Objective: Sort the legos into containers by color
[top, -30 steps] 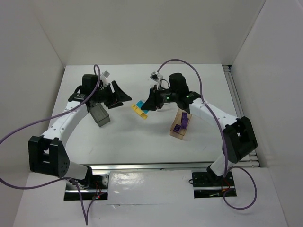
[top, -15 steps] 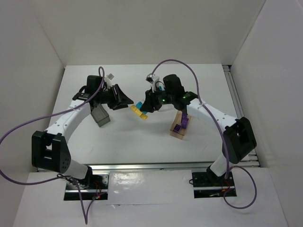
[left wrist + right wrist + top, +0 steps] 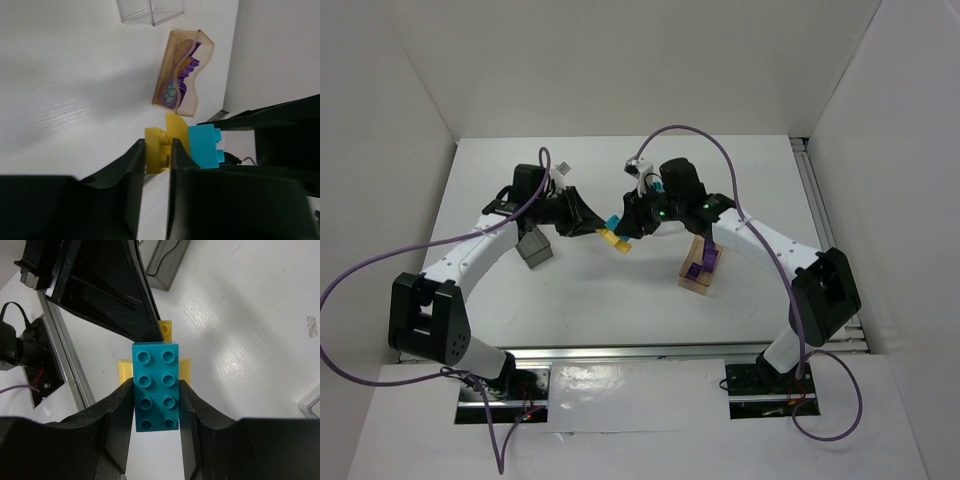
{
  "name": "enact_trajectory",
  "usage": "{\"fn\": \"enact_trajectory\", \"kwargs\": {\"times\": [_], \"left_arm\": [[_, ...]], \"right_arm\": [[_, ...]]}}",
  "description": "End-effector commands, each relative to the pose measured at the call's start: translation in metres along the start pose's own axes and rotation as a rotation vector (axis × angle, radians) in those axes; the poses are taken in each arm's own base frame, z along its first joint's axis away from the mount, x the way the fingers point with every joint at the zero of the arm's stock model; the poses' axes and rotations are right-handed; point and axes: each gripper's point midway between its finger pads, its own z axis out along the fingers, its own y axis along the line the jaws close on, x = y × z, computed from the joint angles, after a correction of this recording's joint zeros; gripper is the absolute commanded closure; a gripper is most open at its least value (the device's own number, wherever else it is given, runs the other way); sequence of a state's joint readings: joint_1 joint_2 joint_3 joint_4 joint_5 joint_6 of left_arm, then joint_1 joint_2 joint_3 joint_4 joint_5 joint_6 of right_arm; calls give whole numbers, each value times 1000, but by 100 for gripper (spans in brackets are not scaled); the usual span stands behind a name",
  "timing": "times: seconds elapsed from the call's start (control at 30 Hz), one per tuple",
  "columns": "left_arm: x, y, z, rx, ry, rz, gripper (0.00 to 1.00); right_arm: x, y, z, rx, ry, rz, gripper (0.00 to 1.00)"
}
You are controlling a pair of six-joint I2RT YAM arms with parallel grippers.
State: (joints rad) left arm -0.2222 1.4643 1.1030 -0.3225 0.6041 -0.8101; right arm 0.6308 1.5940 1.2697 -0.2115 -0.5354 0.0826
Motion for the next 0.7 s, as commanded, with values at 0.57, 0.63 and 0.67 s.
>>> {"fn": "enact_trajectory", "kwargs": {"times": [0.57,0.63,0.67], "left_arm": [[-56,59,-17,-217,-147,-44,100],[-68,75,-39,-295,-219,-41,100],[-75,78,-47,-307,-247,-38,100]], "right_arm": [[-36,-42,-37,346,-161,13,93],[-37,-47,-40,365,-166,18,93],[-37,-47,-40,365,-166,18,93]]}}
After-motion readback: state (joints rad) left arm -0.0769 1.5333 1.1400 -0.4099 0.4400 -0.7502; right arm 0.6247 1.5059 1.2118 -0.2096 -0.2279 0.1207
